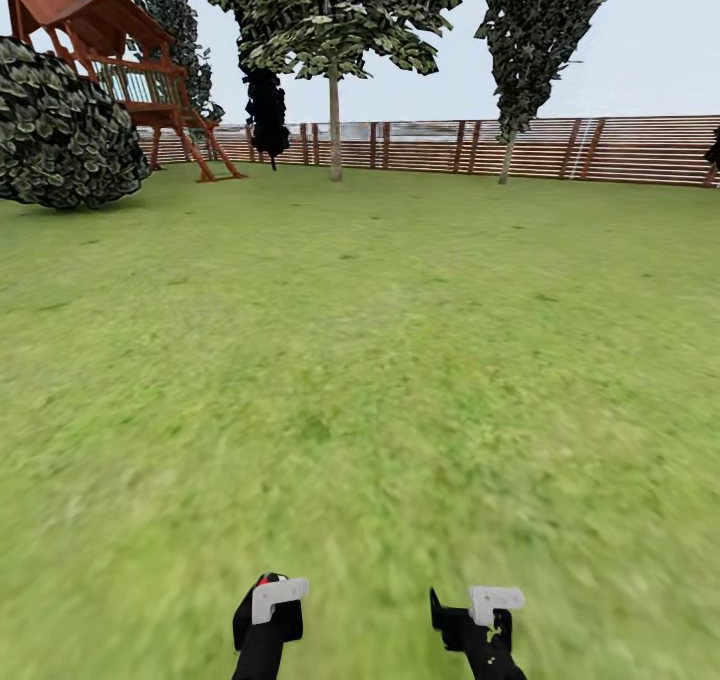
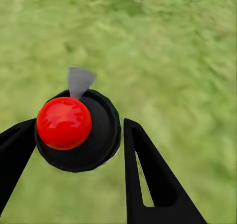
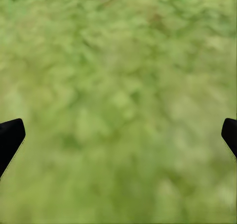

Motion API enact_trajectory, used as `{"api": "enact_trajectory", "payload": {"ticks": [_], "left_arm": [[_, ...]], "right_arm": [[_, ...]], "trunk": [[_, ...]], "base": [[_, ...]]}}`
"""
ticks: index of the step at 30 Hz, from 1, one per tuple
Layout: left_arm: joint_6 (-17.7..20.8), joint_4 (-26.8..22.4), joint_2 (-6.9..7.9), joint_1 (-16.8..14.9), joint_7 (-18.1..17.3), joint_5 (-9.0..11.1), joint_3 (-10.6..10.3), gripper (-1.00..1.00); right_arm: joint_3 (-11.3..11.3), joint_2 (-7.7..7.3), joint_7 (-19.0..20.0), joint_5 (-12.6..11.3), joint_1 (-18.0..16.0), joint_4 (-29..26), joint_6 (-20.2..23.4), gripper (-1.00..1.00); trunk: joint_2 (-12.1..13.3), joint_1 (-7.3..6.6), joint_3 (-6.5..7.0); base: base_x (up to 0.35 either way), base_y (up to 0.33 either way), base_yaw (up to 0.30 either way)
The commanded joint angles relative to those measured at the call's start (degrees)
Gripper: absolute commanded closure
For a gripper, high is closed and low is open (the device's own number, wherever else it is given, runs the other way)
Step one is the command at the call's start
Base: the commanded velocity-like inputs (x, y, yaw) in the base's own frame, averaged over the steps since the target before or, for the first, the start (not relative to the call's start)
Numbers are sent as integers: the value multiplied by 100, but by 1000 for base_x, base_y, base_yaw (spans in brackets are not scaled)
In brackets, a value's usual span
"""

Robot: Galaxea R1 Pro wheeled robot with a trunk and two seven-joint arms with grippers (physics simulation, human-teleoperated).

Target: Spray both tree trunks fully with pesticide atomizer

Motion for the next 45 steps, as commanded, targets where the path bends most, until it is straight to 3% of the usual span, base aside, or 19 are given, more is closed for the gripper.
{"api": "enact_trajectory", "payload": {"ticks": [1,17,21,25,32,45], "left_arm": [[-38,-4,7,-8,34,55,-29,100],[-125,112,11,-9,49,63,-22,100],[-491,610,15,-9,56,70,-26,100],[-680,721,37,-21,59,68,-23,100],[-972,783,28,-12,79,-211,-7,100],[-1052,829,16,-9,86,-252,-12,100]], "right_arm": [[11,1,-35,14,-1,-10,38,-100],[72,-4,-51,6,-1,-17,29,-100],[73,-4,-56,6,1,-18,30,-100],[67,-10,-53,6,0,-18,29,-100],[61,-13,-55,6,-1,-18,29,-100],[64,-6,-87,6,0,-14,29,-100]], "trunk": [[-2,2,-5],[-2,2,-5],[-2,2,-5],[-2,2,-5],[-2,2,-5],[-2,2,-5]], "base": [[335,0,0],[335,0,0],[335,0,0],[335,0,0],[335,0,0],[335,0,0]]}}
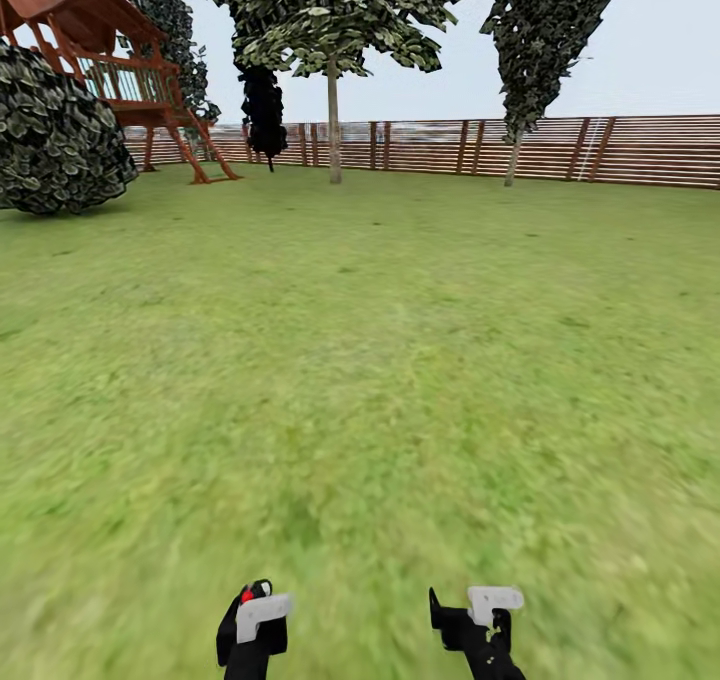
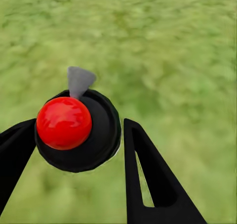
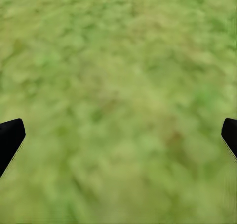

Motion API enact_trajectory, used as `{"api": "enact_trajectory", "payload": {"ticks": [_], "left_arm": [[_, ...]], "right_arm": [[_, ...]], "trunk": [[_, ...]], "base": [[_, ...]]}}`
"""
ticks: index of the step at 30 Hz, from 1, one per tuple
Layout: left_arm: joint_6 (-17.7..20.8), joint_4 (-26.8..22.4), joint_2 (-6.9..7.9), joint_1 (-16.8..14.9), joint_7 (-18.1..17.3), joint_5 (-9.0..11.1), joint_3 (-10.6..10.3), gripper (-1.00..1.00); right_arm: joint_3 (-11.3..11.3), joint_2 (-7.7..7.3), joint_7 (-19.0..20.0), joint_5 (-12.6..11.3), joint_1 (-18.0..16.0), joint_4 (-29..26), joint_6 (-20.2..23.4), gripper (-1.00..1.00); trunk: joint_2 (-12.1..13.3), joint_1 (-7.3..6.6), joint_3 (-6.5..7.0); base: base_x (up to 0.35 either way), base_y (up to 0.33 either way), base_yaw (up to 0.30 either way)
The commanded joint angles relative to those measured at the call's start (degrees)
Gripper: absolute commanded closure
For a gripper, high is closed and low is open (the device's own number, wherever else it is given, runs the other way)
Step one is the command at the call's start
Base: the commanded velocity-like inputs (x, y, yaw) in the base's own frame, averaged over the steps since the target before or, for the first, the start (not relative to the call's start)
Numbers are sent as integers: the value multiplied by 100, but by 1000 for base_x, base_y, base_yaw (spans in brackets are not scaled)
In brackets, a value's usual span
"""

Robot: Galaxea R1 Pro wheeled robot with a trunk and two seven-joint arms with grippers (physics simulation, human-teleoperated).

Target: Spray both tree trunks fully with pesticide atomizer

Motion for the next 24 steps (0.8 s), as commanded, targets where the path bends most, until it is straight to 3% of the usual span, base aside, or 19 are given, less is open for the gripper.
{"api": "enact_trajectory", "payload": {"ticks": [1,17,21,24], "left_arm": [[-41,-3,8,-8,31,53,-35,100],[-27,-34,11,-8,44,58,-27,100],[32,-109,9,-36,478,54,-38,100],[282,-212,4,-104,675,58,-38,100]], "right_arm": [[11,-2,-35,13,-1,-9,38,-100],[14,-1,-36,14,0,-6,38,-100],[16,-1,-19,14,2,-12,38,-100],[19,0,-12,14,6,-14,38,-100]], "trunk": [[-2,2,-5],[-2,2,-5],[-2,2,-5],[-2,2,-5]], "base": [[335,0,0],[335,0,0],[335,0,0],[335,0,0]]}}
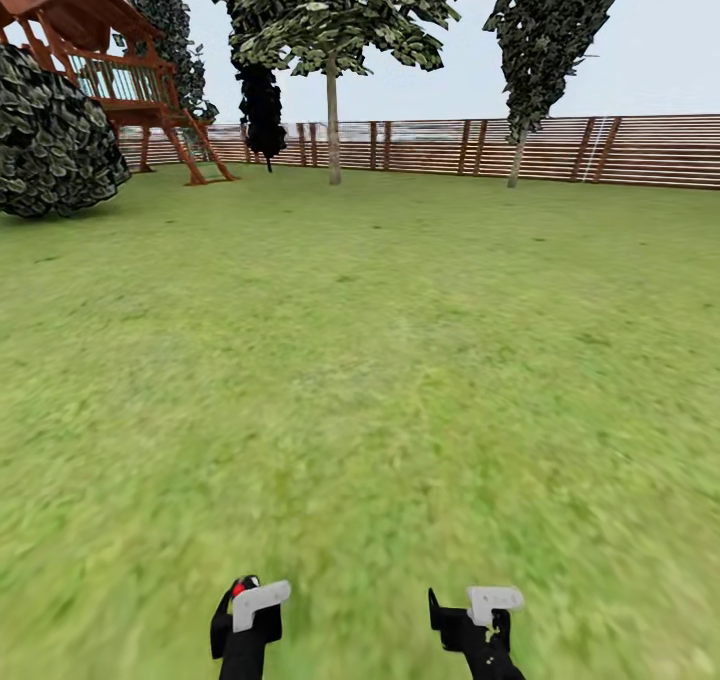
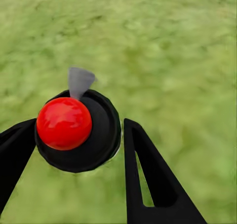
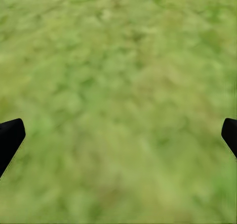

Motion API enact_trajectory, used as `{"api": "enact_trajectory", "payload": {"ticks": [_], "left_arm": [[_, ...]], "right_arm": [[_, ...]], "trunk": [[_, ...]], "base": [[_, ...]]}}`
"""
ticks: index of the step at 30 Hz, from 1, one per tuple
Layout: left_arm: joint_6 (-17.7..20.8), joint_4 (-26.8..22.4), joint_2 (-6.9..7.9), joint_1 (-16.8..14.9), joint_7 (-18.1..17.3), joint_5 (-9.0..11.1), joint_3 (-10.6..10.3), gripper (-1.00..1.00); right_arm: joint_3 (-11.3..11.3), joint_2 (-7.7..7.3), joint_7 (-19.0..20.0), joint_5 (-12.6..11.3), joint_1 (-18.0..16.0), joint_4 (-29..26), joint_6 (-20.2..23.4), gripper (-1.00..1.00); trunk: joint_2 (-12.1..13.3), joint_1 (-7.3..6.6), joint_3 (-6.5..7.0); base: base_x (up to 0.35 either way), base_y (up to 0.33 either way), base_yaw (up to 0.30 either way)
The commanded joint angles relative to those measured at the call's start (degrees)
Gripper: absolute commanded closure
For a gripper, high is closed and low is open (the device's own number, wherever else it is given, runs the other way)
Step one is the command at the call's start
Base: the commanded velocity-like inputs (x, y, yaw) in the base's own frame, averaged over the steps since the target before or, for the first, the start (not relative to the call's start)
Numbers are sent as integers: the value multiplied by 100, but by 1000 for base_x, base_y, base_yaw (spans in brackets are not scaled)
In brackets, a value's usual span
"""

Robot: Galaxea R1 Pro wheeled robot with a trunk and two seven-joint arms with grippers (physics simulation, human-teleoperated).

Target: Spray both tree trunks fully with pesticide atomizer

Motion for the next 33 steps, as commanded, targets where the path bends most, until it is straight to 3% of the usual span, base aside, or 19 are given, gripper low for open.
{"api": "enact_trajectory", "payload": {"ticks": [1,14,18,22,27,33], "left_arm": [[25,-31,6,-20,57,58,-29,100],[65,109,13,-20,79,56,-32,100],[55,431,19,-21,-259,96,14,100],[103,304,-59,-24,-370,104,1,100],[126,94,-310,-21,-252,60,-34,100],[129,26,-332,-12,-175,48,-52,100]], "right_arm": [[11,-1,-34,12,0,-11,38,-100],[-2,-18,-23,11,1,-8,38,-100],[9,-11,-23,17,1,-10,38,-100],[13,-7,-23,17,1,-8,38,-100],[13,-7,-23,13,1,-6,38,-100],[8,-15,-23,12,1,-4,38,-100]], "trunk": [[-2,3,-5],[-2,3,-5],[-2,3,-5],[-2,3,-5],[-2,3,-5],[-2,3,-5]], "base": [[335,0,0],[335,0,0],[335,0,0],[335,0,0],[335,0,0],[335,0,0]]}}
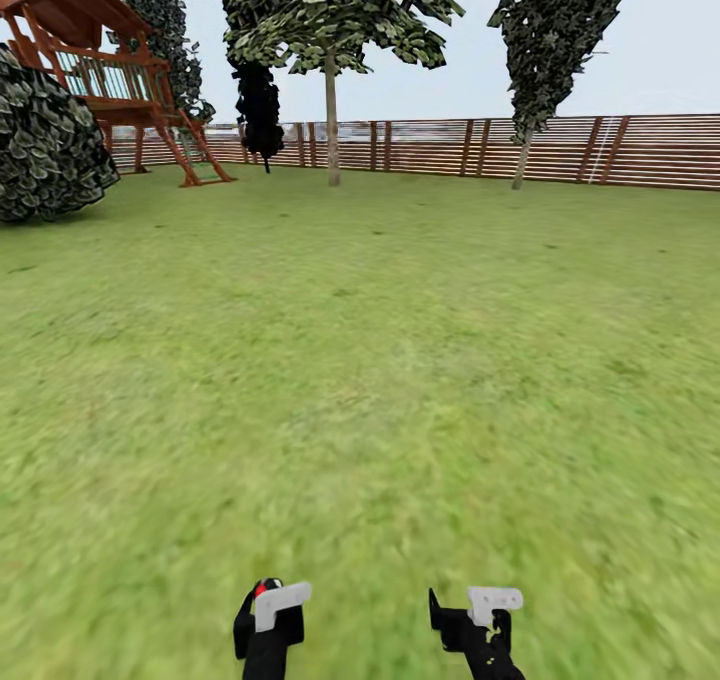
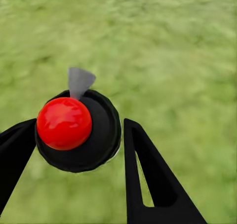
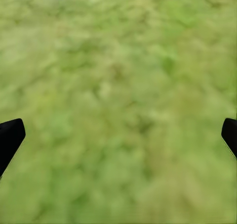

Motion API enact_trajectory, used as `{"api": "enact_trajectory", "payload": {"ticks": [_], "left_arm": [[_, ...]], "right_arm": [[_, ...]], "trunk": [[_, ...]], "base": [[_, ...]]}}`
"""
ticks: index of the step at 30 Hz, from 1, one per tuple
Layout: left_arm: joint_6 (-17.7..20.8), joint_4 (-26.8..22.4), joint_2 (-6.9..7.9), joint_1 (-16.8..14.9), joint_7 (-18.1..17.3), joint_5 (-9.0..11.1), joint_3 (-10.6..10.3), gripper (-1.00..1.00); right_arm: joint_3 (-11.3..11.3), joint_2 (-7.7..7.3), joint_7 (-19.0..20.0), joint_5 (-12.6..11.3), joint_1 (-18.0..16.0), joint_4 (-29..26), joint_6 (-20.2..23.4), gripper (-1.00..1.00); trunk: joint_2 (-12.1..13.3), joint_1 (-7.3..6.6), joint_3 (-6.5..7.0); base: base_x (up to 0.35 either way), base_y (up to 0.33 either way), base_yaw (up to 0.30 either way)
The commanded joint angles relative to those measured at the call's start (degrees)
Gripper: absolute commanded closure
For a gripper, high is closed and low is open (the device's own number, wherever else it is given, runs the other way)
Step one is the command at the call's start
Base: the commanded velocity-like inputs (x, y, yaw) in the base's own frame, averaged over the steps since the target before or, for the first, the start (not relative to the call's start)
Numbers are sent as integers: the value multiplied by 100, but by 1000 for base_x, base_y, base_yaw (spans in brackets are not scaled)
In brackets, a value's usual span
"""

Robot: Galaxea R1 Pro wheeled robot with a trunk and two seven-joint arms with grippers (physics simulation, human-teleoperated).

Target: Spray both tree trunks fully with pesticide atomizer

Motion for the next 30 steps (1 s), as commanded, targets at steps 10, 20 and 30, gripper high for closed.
{"api": "enact_trajectory", "payload": {"ticks": [10,20,30], "left_arm": [[-46,-87,21,7,157,48,-25,100],[-47,-94,22,15,158,47,-37,100],[-47,-88,22,16,158,47,-43,100]], "right_arm": [[12,-4,-35,13,0,-10,38,-100],[7,-5,-35,14,0,-10,38,-100],[6,-4,-35,13,0,-10,38,-100]], "trunk": [[-2,3,-5],[-2,3,-5],[-2,3,-5]], "base": [[335,0,0],[335,0,0],[335,0,0]]}}
